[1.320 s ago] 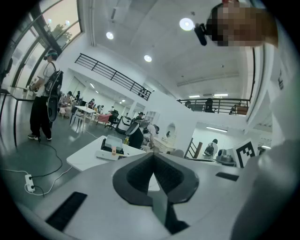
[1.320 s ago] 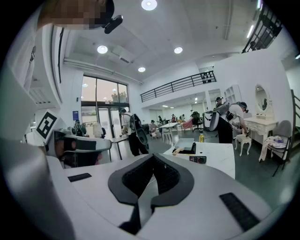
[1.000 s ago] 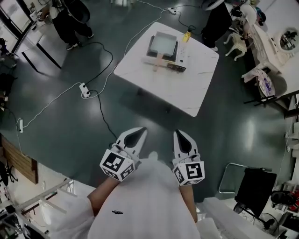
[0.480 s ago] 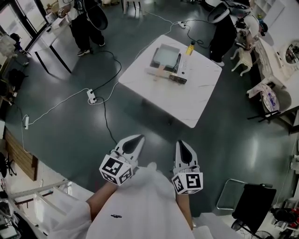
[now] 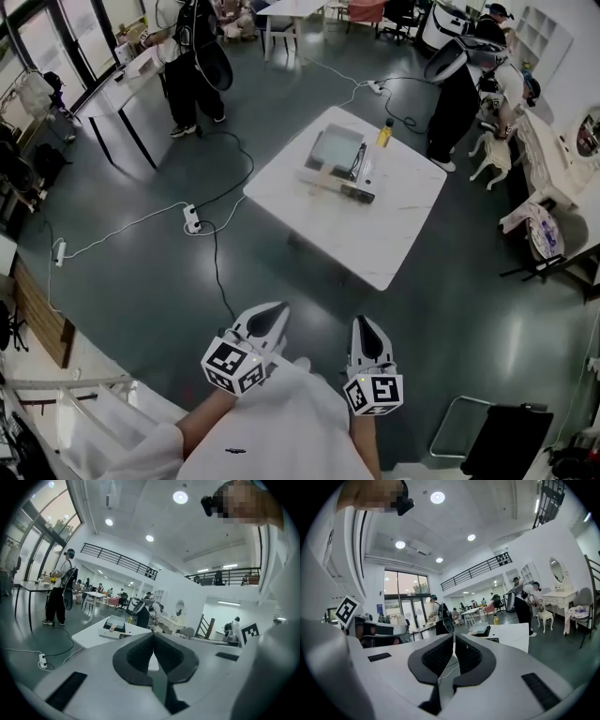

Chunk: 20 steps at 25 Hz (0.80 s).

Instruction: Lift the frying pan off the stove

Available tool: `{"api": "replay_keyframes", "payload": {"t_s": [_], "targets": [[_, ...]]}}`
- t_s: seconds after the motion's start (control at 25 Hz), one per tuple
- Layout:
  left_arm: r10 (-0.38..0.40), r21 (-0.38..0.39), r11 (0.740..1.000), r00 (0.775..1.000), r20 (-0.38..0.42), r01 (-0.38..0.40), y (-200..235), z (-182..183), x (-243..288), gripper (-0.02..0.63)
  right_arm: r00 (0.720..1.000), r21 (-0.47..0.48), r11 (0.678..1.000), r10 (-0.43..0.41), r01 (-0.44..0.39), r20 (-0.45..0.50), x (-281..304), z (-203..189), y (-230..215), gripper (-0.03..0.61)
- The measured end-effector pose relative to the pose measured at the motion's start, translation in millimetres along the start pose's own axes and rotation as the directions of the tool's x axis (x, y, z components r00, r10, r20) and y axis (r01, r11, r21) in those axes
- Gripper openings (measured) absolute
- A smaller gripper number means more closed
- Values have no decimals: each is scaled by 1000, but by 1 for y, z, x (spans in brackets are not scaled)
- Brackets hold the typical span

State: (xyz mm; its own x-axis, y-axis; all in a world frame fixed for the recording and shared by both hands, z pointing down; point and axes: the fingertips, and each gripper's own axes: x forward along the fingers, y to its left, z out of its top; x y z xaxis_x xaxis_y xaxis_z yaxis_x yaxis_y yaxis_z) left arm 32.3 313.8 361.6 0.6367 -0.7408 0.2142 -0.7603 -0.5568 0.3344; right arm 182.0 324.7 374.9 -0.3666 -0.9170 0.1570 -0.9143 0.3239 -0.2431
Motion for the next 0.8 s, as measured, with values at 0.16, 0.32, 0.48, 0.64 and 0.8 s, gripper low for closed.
{"api": "replay_keyframes", "payload": {"t_s": [0.16, 0.32, 0.48, 0.64, 0.8], "targets": [[-3, -21, 1000, 1000, -14, 3, 5, -6, 19, 3, 1000, 20, 999, 26, -25, -7, 14, -3, -6, 2], [-29, -29, 999, 1000, -1, 29, 12, 5, 42, 3, 1000, 9, 1000, 28, -28, -3, 36, 4, -10, 2], [-46, -41, 998, 999, 6, 46, 33, 18, 69, 3, 1000, 18, 1000, 25, -25, -19, 68, 10, -16, 2], [-66, -50, 997, 998, 1, 66, 65, 32, 97, 3, 999, 24, 1000, 16, -15, -28, 109, 17, -24, 2], [-90, -59, 994, 996, -12, 89, 101, 51, 128, 3, 999, 30, 1000, -2, 3, -43, 157, 24, -29, 2]]}}
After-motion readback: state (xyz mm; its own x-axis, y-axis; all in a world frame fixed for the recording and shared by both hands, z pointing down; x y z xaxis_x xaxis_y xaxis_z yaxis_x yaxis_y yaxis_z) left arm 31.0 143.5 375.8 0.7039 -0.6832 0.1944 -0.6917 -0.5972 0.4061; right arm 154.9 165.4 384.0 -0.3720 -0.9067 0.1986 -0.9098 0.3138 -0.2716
